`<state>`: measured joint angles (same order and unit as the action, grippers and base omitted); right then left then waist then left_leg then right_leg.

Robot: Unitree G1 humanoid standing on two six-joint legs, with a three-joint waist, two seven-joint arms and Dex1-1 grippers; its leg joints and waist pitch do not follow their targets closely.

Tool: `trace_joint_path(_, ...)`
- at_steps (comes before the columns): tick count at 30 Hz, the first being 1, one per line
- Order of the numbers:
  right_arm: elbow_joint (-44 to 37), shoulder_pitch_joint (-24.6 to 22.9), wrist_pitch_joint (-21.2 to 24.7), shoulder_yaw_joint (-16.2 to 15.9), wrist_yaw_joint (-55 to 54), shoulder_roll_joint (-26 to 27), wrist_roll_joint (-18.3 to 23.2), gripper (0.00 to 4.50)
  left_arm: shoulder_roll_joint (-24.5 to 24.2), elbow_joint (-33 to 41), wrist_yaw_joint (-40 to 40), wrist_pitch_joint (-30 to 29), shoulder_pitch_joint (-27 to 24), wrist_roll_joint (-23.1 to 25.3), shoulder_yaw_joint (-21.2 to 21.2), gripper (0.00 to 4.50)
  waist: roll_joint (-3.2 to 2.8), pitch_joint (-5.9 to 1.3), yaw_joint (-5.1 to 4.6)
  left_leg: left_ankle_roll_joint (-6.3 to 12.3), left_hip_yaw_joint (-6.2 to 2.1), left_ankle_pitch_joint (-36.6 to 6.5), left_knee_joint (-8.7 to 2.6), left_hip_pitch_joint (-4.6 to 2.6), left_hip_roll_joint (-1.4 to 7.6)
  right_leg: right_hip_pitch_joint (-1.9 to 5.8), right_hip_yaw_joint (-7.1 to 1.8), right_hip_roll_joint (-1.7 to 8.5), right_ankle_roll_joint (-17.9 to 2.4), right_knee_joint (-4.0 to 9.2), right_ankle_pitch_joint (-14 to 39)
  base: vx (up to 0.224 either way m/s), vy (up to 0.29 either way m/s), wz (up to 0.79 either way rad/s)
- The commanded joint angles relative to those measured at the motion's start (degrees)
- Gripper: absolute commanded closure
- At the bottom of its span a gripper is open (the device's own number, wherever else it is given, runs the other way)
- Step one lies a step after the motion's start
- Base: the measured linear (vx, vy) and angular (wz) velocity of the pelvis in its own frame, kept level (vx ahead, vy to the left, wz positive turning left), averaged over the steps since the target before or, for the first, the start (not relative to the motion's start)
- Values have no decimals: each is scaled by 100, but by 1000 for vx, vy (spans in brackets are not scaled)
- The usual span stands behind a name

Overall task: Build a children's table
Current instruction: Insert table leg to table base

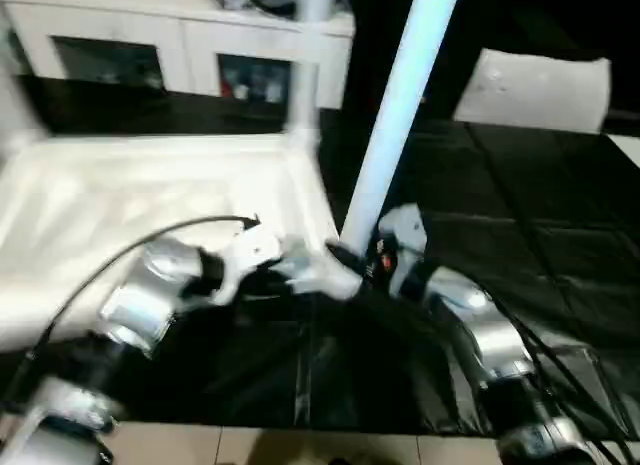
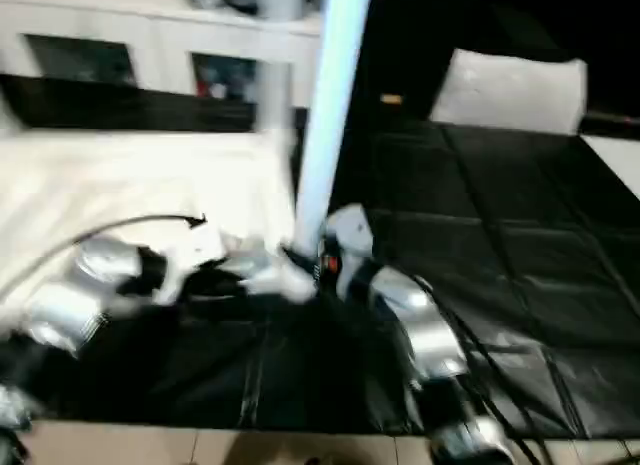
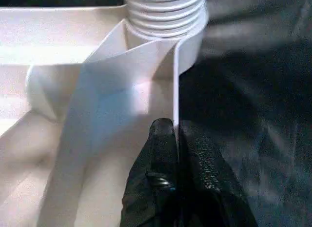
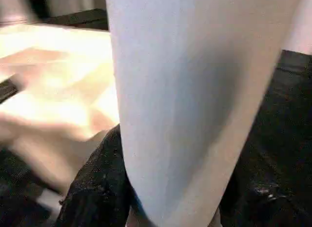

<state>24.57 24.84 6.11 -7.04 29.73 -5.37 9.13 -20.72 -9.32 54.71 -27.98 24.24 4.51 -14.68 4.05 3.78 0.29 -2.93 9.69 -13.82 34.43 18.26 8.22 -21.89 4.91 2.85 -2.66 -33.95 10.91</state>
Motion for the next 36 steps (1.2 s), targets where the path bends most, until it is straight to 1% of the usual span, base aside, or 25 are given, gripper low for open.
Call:
trace_joint_path(1, 468, -32, 330, -93, -335, 112, -200, 259, 295, 390, -158, -260, -3, -101, -158, 450, -76, -236, 38, 174, -230, -919, -485, 78, 559, 192, -476, 731, -1029, 504, 2238, 0, 0, 0)
trace_joint_path(2, 569, 46, 371, -46, -501, 203, -200, 259, 438, 535, -285, -468, -25, -106, -218, 450, -54, -238, 46, 200, -221, -864, -482, 75, 554, 190, -472, 716, -1033, 502, 2162, 0, 0, 0)
trace_joint_path(3, 631, 97, 391, -31, -600, 267, -210, 259, 543, 613, -361, -581, -31, -94, -294, 450, -56, -247, 42, 231, -212, -754, -477, 82, 555, 198, -479, 722, -1099, 466, 1964, 0, 0, 0)
trace_joint_path(5, 674, 130, 412, -27, -692, 335, -233, 259, 612, 630, -471, -673, -19, 0, -386, 450, -52, -252, 62, 324, -202, -605, -469, 102, 532, 226, -467, 723, -1091, 470, 1829, 0, 0, 0)
trace_joint_path(6, 704, 149, 418, -40, -783, 425, -274, 259, 614, 540, -623, -751, 24, 187, -479, 450, -75, -259, 68, 343, -203, -519, -474, 95, 557, 222, -450, 716, -1102, 454, 1678, 0, 0, 0)
trace_joint_path(8, 648, 117, 457, -35, -812, 468, -282, 260, 562, 329, -745, -705, 102, 315, -463, 450, -73, -254, 71, 342, -202, -565, -480, 89, 551, 221, -437, 704, -1071, 461, 1718, 0, 0, 0)
trace_joint_path(9, 614, 95, 469, -40, -819, 476, -289, 260, 520, 216, -770, -651, 147, 362, -454, 450, -94, -244, 72, 301, -211, -703, -489, 85, 562, 219, -434, 717, -1026, 483, 1886, 0, 0, 0)
trace_joint_path(10, 614, 95, 469, -40, -819, 476, -289, 260, 520, 216, -770, -651, 147, 362, -454, 450, -94, -244, 72, 301, -211, -703, -489, 85, 562, 219, -434, 717, -1026, 483, 1886, 0, 0, 0)
trace_joint_path(11, 574, 58, 478, -54, -849, 491, -292, 260, 448, 131, -811, -630, 199, 400, -454, 450, -93, -240, 73, 263, -211, -823, -493, 76, 559, 213, -432, 722, -973, 508, 2058, 0, 0, 0)
trace_joint_path(12, 567, 50, 501, -49, -895, 508, -296, 260, 411, 110, -804, -620, 219, 396, -448, 450, -115, -237, 76, 221, -224, -917, -502, 64, 561, 203, -430, 722, -922, 520, 2193, 0, 0, 0)
trace_joint_path(13, 564, 45, 526, -25, -934, 530, -279, 260, 387, 104, -788, -616, 227, 387, -441, 450, -108, -231, 71, 198, -227, -980, -508, 59, 565, 193, -429, 716, -895, 531, 2264, 0, 0, 0)
trace_joint_path(14, 551, 36, 576, 28, -920, 563, -196, 260, 369, 104, -779, -620, 230, 379, -439, 450, -101, -230, 67, 151, -241, -1102, -518, 59, 570, 192, -429, 728, -829, 542, 2423, 0, 0, 0)
trace_joint_path(16, 517, 24, 668, 127, -858, 624, -35, 260, 332, 68, -774, -595, 236, 380, -436, 450, -106, -229, 62, 137, -243, -1131, -519, 63, 567, 190, -435, 724, -797, 549, 2469, 0, 0, 0)
trace_joint_path(17, 517, 24, 668, 127, -858, 624, -35, 204, 332, 68, -774, -595, 236, 380, -436, 450, -107, -231, 65, 135, -245, -1136, -519, 66, 567, 189, -437, 733, -782, 556, 2495, 0, 0, 0)
trace_joint_path(20, 439, 9, 628, 167, -789, 626, -24, 184, 227, -20, -651, -453, 247, 344, -445, 450, -123, -244, 67, 125, -248, -1112, -522, 73, 573, 191, -440, 740, -790, 553, 2433, 0, 0, 0)
trace_joint_path(21, 421, -1, 613, 171, -769, 624, -15, 155, 203, -53, -631, -407, 259, 321, -446, 450, -116, -257, 70, 122, -243, -1029, -519, 76, 572, 198, -441, 736, -824, 534, 2286, 0, 0, 0)
trace_joint_path(24, 290, -62, 591, 204, -706, 593, 24, 140, 93, -189, -502, -154, 299, 273, -461, 450, -117, -259, 75, 148, -235, -917, -516, 86, 573, 207, -443, 736, -916, 507, 2063, 0, 0, 0)
trace_joint_path(26, 43, -183, 627, 245, -594, 537, 117, 112, -1, -306, -383, 133, 320, 264, -475, 450, -115, -255, 95, 170, -232, -937, -521, 82, 575, 213, -450, 739, -869, 524, 2095, 0, 0, 0)
trace_joint_path(27, -171, -291, 684, 261, -474, 476, 205, 98, -54, -414, -324, 379, 345, 256, -467, 450, -113, -276, 97, 158, -234, -890, -521, 76, 588, 217, -447, 741, -900, 496, 2017, 0, 0, 0)
trace_joint_path(29, -415, -420, 750, 261, -327, 388, 298, 98, -117, -528, -231, 646, 373, 245, -472, 450, -105, -280, 122, 198, -224, -863, -513, 73, 582, 224, -450, 741, -862, 513, 2009, 0, 0, 0)
trace_joint_path(30, -686, -573, 825, 255, -150, 266, 386, 81, -185, -656, -79, 994, 405, 202, -481, 450, -124, -284, 155, 203, -230, -794, -521, 69, 593, 227, -447, 742, -859, 498, 1923, 0, 0, 0)
trace_joint_path(31, -787, -633, 851, 253, -80, 212, 414, 81, -209, -707, -9, 1154, 417, 175, -485, 450, -115, -287, 163, 211, -228, -754, -524, 74, 594, 231, -447, 740, -866, 485, 1813, 0, 0, 0)
trace_joint_path(33, -1069, -802, 884, 245, 89, 44, 465, 54, -272, -820, 156, 1245, 463, 104, -477, 450, -119, -303, 173, 217, -218, -649, -516, 77, 604, 239, -447, 748, -938, 462, 1595, 0, 0, 0)
trace_joint_path(35, -1232, -900, 900, 253, 191, -57, 509, 44, -322, -906, 270, 1368, 500, 89, -500, 450, -107, -318, 176, 225, -214, -555, -508, 84, 597, 252, -444, 747, -981, 433, 1449, 0, 0, 0)
trace_joint_path(36, -1553, -1088, 922, 268, 421, -273, 589, 35, -413, -1120, 404, 1558, 598, 115, -550, 450, -104, -320, 190, 260, -202, -437, -496, 94, 590, 259, -443, 746, -1004, 424, 1301, 0, 0, 0)
